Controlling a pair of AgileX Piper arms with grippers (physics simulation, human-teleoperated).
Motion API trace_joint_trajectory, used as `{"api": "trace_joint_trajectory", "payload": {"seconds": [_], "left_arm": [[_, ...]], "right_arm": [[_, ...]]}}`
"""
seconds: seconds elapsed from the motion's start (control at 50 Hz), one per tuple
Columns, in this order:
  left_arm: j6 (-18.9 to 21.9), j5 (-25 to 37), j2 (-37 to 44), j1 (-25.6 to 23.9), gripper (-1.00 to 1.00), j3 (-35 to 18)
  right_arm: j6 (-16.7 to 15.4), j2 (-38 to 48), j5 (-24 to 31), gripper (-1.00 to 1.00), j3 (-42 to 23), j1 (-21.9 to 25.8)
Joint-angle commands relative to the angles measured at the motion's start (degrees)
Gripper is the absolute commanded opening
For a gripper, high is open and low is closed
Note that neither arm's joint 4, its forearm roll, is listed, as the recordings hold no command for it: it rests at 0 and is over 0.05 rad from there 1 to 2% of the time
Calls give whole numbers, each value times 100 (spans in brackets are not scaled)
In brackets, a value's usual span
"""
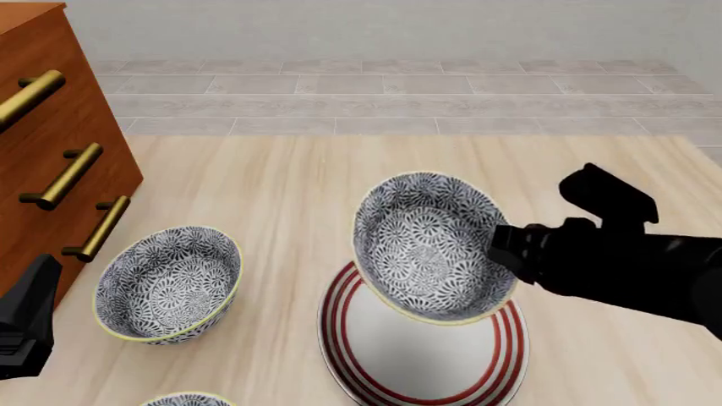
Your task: Pick up the bowl and put it in the front on the plate.
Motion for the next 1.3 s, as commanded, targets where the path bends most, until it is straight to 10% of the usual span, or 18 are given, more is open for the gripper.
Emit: {"api": "trace_joint_trajectory", "payload": {"seconds": [0.02, 1.3], "left_arm": [[0, 0, 0, 0, 100, 0], [0, 0, 0, 0, 100, 0]], "right_arm": [[236, -132, -49, -100, 321, 63], [658, 934, -1555, -100, 1204, 520]]}}
